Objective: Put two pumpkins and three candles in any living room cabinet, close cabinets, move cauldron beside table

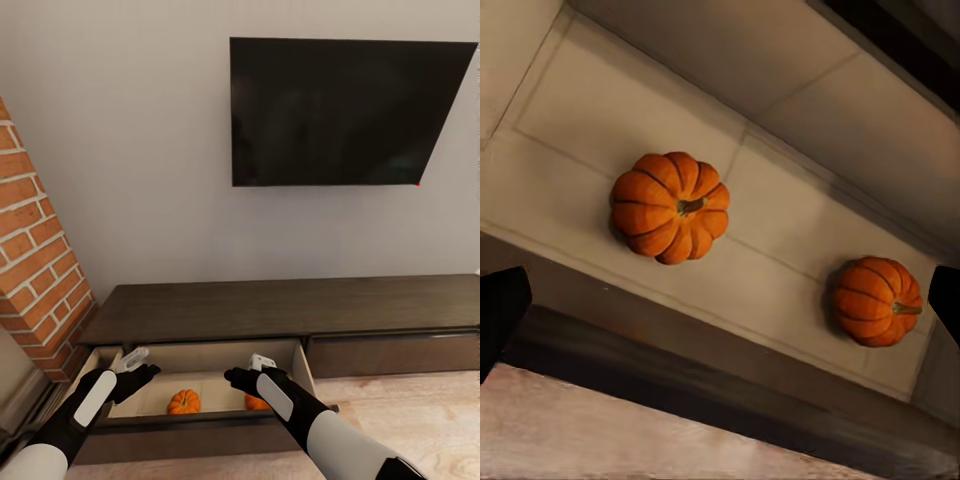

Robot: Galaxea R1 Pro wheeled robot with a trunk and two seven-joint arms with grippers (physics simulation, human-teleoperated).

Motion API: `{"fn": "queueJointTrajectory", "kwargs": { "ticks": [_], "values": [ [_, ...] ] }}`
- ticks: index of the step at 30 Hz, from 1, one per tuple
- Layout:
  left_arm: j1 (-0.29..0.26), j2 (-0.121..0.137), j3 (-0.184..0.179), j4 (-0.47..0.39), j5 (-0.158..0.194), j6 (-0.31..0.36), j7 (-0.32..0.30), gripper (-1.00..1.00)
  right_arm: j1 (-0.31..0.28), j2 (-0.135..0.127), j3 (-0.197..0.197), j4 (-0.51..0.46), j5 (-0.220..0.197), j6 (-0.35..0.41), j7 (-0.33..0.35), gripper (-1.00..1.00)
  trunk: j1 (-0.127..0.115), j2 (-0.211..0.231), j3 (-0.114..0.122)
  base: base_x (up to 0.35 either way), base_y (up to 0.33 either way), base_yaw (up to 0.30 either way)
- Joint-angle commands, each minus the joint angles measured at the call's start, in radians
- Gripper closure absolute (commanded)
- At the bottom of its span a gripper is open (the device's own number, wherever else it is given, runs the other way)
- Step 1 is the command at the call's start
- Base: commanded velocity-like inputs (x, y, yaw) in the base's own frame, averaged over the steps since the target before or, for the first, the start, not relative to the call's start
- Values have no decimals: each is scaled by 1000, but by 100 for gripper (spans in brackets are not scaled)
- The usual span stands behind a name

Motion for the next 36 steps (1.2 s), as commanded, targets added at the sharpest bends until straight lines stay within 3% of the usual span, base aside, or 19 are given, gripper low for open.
{"fn": "queueJointTrajectory", "kwargs": {
  "ticks": [1, 20, 30, 36],
  "values": [
    [0, 1, -4, -2, 10, 1, 9, -100, -1, 0, 3, -1, -6, 1, -8, -100, -5, 7, 2, -272, 82, 0],
    [0, -3, -12, 0, 9, 1, 10, -100, -1, 0, -6, -1, -8, 3, -6, -100, -77, 140, 62, -308, 98, 0],
    [0, -11, -18, 0, -4, 1, 11, -100, -1, -1, -7, 1, -6, 5, -8, -100, -77, 140, 62, -328, 17, 0],
    [0, -12, -18, 0, -5, 1, 12, -100, -1, -19, -8, 11, -7, 6, -13, -100, -77, 140, 62, -333, 0, 0]
  ]
}}
